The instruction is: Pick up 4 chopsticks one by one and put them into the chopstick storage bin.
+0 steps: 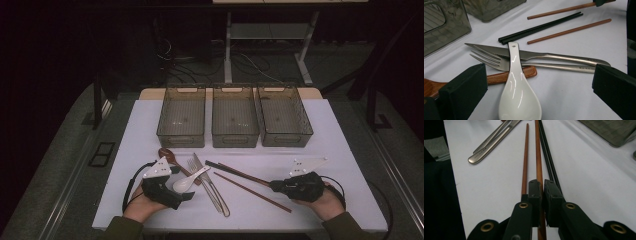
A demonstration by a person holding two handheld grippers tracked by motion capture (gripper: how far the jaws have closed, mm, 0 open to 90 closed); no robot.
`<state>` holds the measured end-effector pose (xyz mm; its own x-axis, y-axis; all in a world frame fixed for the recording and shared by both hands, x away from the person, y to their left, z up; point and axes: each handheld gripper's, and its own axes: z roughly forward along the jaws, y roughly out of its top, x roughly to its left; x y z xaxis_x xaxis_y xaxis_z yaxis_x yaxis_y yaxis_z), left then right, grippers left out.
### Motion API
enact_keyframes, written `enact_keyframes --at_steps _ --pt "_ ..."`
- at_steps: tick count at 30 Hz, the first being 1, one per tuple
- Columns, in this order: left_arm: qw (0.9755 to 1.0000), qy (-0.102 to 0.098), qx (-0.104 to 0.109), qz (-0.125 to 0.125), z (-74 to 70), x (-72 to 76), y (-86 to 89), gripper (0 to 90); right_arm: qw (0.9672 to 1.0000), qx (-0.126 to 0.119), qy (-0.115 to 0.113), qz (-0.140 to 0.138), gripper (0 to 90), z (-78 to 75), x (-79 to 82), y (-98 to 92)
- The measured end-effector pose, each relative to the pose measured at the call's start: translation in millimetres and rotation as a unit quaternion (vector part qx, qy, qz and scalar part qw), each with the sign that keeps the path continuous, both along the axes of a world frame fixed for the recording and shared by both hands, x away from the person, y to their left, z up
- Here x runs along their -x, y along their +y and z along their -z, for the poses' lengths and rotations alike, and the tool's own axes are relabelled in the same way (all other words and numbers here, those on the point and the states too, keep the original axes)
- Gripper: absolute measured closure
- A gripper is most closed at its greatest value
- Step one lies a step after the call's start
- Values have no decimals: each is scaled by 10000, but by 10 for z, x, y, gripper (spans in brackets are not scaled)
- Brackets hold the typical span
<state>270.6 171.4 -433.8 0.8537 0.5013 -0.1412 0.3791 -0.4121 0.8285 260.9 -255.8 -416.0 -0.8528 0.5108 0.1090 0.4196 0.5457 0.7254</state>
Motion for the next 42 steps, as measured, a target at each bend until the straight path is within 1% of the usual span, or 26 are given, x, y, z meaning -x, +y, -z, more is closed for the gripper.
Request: enact_keyframes --at_steps 4,8,11,16,17,25,27,31,37,42 --pt "10000 16 82 9 7 9 -9 0 10000 -62 10 39 846 -9 -9 -8" --pt "10000 32 79 34 17 0 -2 0 9999 -110 -38 64 846 -45 -38 -8" --pt "9999 40 123 13 16 -3 5 0 9998 -165 -45 85 846 -73 -62 -7" --pt "9999 44 139 21 18 -4 5 0 9994 -305 -57 171 846 -107 -95 2" --pt "9999 49 140 17 19 -4 5 0 9992 -346 -37 193 846 -117 -100 8" --pt "9999 44 133 -4 20 -5 0 0 9986 -467 -104 209 845 -183 -153 106" --pt "9999 30 138 -2 16 -3 1 0 9985 -479 -141 213 846 -191 -179 142" --pt "9999 39 136 19 15 -4 3 0 9984 -487 -136 244 846 -204 -212 177" --pt "9999 34 134 28 12 0 1 0 9981 -533 -186 261 846 -263 -271 208" --pt "9999 41 158 33 11 0 0 0 9981 -486 -146 349 846 -297 -332 251"
